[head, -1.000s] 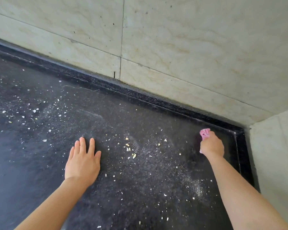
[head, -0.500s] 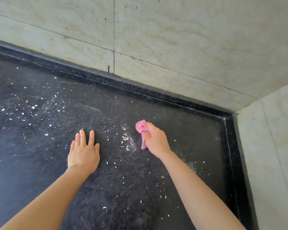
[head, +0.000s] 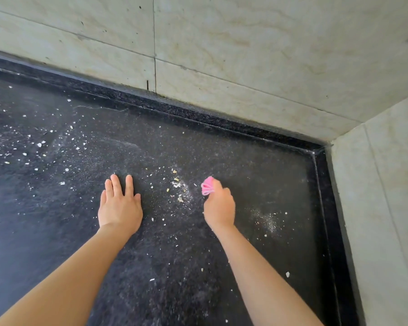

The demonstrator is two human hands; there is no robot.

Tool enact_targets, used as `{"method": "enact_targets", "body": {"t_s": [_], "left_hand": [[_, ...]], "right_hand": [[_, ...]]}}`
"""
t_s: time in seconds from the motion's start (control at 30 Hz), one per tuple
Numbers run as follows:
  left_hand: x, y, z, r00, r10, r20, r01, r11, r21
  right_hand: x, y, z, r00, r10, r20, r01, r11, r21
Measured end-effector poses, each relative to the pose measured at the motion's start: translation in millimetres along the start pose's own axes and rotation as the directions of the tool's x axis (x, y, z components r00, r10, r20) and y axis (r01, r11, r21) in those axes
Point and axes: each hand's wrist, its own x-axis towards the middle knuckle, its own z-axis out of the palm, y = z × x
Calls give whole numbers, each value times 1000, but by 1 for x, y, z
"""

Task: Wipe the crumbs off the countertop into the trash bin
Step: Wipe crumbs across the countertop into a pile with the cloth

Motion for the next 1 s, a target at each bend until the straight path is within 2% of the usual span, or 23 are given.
{"method": "enact_targets", "body": {"t_s": [0.13, 0.23, 0.33, 0.43, 0.57, 0.63, 0.7, 0.77, 0.87, 0.93, 1.0], "left_hand": [[-2, -4, -2, 999, 6, 53, -3, 999, -46], [-26, -3, 10, 999, 35, -6, -35, 993, -111], [-58, 5, 29, 997, 63, -44, -69, 986, -150], [-73, 11, 44, 1000, 26, -11, -27, 987, -156], [-71, 12, 54, 1000, 0, -18, -2, 994, -105], [-70, 12, 54, 1000, -3, -13, 2, 996, -92], [-70, 13, 53, 1000, -5, -1, 4, 995, -99], [-69, 14, 51, 1000, -7, 9, 8, 996, -90], [-68, 16, 47, 999, -13, 39, 15, 998, -53], [-68, 18, 43, 999, -20, 50, 22, 999, -35], [-67, 19, 41, 998, -31, 59, 33, 999, -30]], "right_hand": [[-23, -22, 2, 972, -98, 212, 41, 965, 259], [-26, 10, -30, 988, -53, 146, 2, 943, 332], [-16, 80, -72, 993, 105, 48, -114, 962, 248], [0, 163, -117, 946, 294, -134, -285, 955, 79], [15, 229, -146, 900, 370, -233, -406, 904, -133], [18, 227, -138, 906, 350, -240, -395, 902, -174], [18, 208, -121, 911, 343, -231, -368, 927, -75], [10, 174, -98, 939, 268, -214, -283, 958, -40], [-17, 118, -63, 992, 87, -93, -92, 994, -56], [-32, 89, -40, 1000, -9, 29, 7, 999, 50], [-42, 69, -30, 979, -88, 182, 47, 974, 220]]}}
